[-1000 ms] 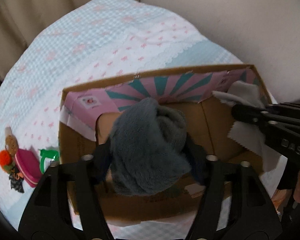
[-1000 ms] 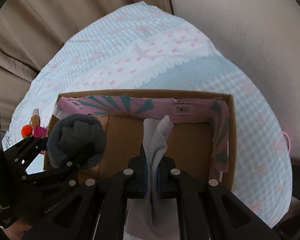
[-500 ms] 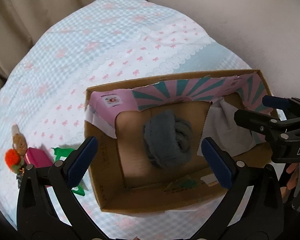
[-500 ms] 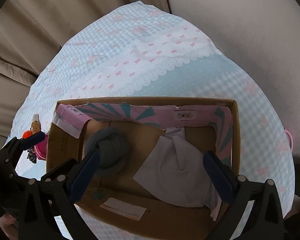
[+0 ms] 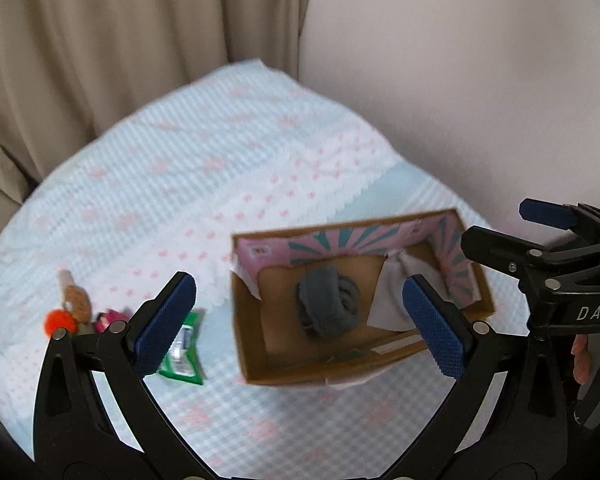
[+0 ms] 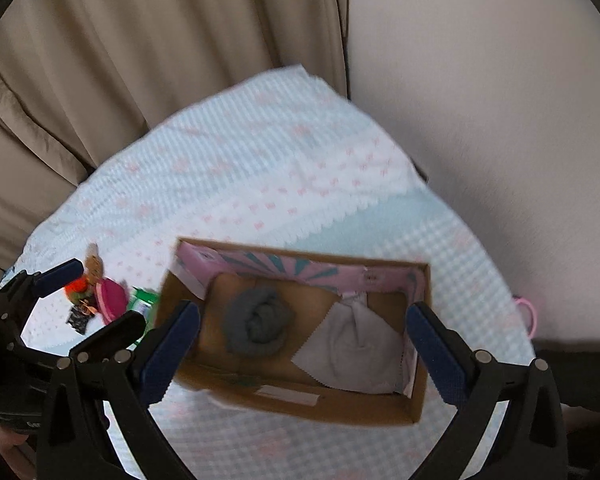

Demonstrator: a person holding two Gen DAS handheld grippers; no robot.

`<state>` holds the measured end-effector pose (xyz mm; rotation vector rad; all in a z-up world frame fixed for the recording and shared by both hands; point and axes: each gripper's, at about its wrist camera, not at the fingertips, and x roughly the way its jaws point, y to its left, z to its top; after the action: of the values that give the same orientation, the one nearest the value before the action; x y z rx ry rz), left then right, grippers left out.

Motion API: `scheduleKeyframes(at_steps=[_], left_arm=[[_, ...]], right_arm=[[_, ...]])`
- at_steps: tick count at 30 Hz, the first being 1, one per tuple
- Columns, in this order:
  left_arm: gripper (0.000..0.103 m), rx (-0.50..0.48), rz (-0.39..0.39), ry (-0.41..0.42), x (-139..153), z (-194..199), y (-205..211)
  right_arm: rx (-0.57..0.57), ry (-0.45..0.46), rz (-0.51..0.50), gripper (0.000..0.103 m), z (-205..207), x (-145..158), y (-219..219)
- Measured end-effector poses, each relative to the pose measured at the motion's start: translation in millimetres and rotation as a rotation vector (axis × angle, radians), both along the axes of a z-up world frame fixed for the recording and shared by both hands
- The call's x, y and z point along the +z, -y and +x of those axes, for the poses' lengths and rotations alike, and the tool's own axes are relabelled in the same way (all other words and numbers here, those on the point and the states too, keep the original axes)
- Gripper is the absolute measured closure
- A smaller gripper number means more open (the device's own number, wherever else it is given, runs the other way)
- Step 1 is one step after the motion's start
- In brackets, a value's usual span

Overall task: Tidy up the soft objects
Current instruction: 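Raise both open tools out of the box and back over the bed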

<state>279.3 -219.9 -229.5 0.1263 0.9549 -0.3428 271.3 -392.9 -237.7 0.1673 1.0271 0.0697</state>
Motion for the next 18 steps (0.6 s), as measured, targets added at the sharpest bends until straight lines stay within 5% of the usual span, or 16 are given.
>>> scheduleKeyframes(at_steps=[9,18], left_arm=[[0.0,0.052,-0.049,0.14,88,-58,-68],[0.0,0.169,-0.058,0.23,126,-128,-168]], right_arm=[[-0.042,0.153,-0.041,0.0,-64,100,-45],[-0.022,0.288,-0.055,0.0,-132,150,-115]])
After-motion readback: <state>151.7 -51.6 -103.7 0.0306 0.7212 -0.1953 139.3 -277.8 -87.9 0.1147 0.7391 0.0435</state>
